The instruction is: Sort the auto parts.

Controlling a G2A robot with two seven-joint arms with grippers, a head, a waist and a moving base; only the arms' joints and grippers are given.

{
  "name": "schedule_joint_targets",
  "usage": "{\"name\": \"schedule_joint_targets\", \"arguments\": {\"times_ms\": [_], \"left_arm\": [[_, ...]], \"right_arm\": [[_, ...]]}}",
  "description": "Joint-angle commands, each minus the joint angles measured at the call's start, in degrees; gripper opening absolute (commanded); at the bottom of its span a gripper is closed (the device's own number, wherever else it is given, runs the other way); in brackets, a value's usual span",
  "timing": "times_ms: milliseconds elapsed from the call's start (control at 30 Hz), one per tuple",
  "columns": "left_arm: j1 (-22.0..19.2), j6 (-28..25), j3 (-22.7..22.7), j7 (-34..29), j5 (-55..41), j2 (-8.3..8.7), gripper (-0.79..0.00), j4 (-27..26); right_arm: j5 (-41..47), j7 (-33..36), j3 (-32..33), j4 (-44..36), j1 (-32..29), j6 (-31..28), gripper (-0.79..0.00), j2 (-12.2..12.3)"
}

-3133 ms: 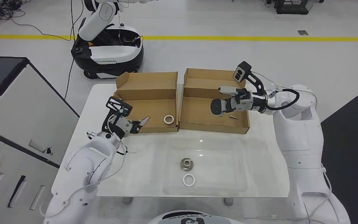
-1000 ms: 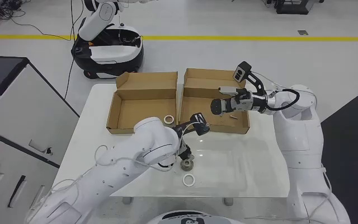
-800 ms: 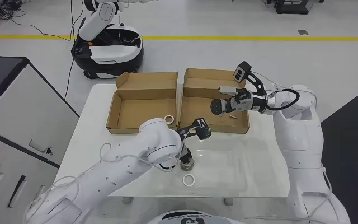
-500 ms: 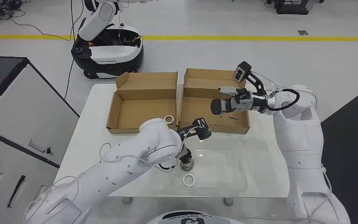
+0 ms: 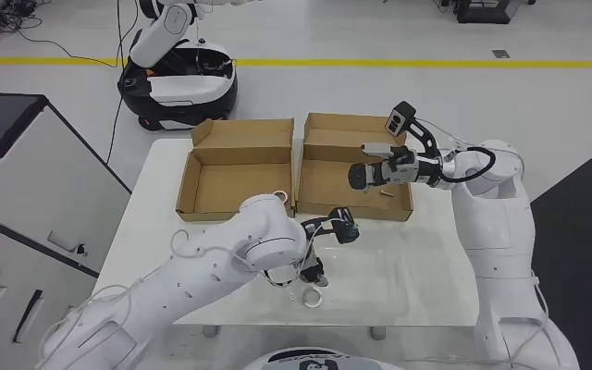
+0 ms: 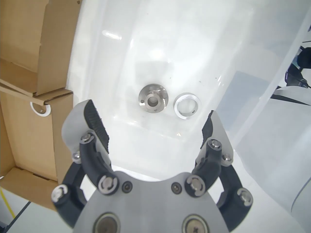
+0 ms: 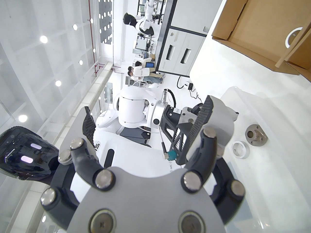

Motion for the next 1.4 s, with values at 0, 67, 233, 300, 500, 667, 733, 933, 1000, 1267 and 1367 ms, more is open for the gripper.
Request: {"name": "schedule_joint_targets", "arguments": {"times_ms": [0,67,233,300,500,667,733,933,1000,1267,1367], "left_arm": [[-1.8,0.2,2.3,0.0,-1.0,-0.07,0.000,1.2],[-3.3,0.4,4.0,0.0,-2.6,-0.21,0.000,2.1],[-6.0,0.0,8.3,0.0,-4.6,-0.50,0.000,4.3],[-6.8,-0.2,9.4,0.0,-5.2,-0.54,0.000,4.4],[-8.1,-1.5,11.3,0.0,-4.9,-0.35,0.000,3.9],[-8.5,-1.7,11.6,0.0,-4.6,-0.27,0.000,3.7],[-8.5,-1.7,11.6,0.0,-4.6,-0.27,0.000,3.7],[-8.5,-1.7,11.6,0.0,-4.6,-0.27,0.000,3.7],[-8.5,-1.7,11.6,0.0,-4.6,-0.27,0.000,3.7],[-8.5,-1.7,11.6,0.0,-4.6,-0.27,0.000,3.7],[-8.5,-1.7,11.6,0.0,-4.6,-0.27,0.000,3.7]], "right_arm": [[0.0,0.0,0.0,0.0,0.0,0.0,0.000,0.0],[0.0,0.0,0.0,0.0,0.0,0.0,0.000,0.0],[0.0,0.0,0.0,0.0,0.0,0.0,0.000,0.0],[0.0,0.0,0.0,0.0,0.0,0.0,0.000,0.0],[0.0,0.0,0.0,0.0,0.0,0.0,0.000,0.0],[0.0,0.0,0.0,0.0,0.0,0.0,0.000,0.0],[0.0,0.0,0.0,0.0,0.0,0.0,0.000,0.0],[0.0,0.0,0.0,0.0,0.0,0.0,0.000,0.0],[0.0,0.0,0.0,0.0,0.0,0.0,0.000,0.0],[0.0,0.0,0.0,0.0,0.0,0.0,0.000,0.0],[0.0,0.0,0.0,0.0,0.0,0.0,0.000,0.0]]}}
